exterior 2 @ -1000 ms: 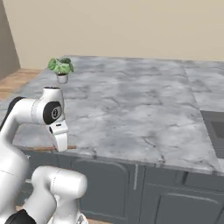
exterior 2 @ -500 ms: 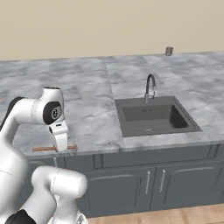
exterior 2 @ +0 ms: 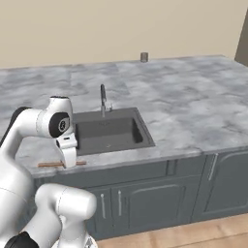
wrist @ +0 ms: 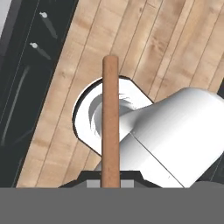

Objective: Take a straw from the drawer in front and place it inside the glass cup on the dining counter.

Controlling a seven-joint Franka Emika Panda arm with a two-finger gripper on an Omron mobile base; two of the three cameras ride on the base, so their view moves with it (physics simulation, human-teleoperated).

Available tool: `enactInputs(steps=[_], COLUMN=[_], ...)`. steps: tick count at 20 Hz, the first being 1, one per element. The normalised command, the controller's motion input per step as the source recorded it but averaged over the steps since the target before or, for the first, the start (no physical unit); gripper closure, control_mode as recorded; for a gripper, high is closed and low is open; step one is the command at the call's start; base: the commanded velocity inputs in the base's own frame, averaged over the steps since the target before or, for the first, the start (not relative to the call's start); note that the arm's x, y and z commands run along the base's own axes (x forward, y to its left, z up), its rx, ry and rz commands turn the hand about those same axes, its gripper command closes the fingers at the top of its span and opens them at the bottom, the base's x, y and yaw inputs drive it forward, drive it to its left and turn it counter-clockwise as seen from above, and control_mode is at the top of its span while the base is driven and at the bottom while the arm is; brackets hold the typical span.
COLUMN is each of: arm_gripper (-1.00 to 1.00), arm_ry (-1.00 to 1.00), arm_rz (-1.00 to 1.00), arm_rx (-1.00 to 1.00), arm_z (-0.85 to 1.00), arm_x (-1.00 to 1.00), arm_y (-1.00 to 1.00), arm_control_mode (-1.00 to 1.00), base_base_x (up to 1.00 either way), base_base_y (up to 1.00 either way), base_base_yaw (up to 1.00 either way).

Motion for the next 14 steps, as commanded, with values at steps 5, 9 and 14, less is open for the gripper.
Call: enactInputs(steps=[5,9,14], arm_gripper=[1.0,1.0,1.0], arm_ry=[0.0,0.0,0.0], arm_rz=[0.0,0.0,0.0], arm_rx=[0.0,0.0,0.0], arm_z=[0.0,0.0,0.0], arm_x=[0.0,0.0,0.0], arm_y=[0.0,0.0,0.0], arm_control_mode=[1.0,1.0,1.0], base_base_x=[0.74,0.73,0.71], base_base_y=[-1.0,-1.0,-1.0], base_base_yaw=[-0.07,-0.12,-0.24])
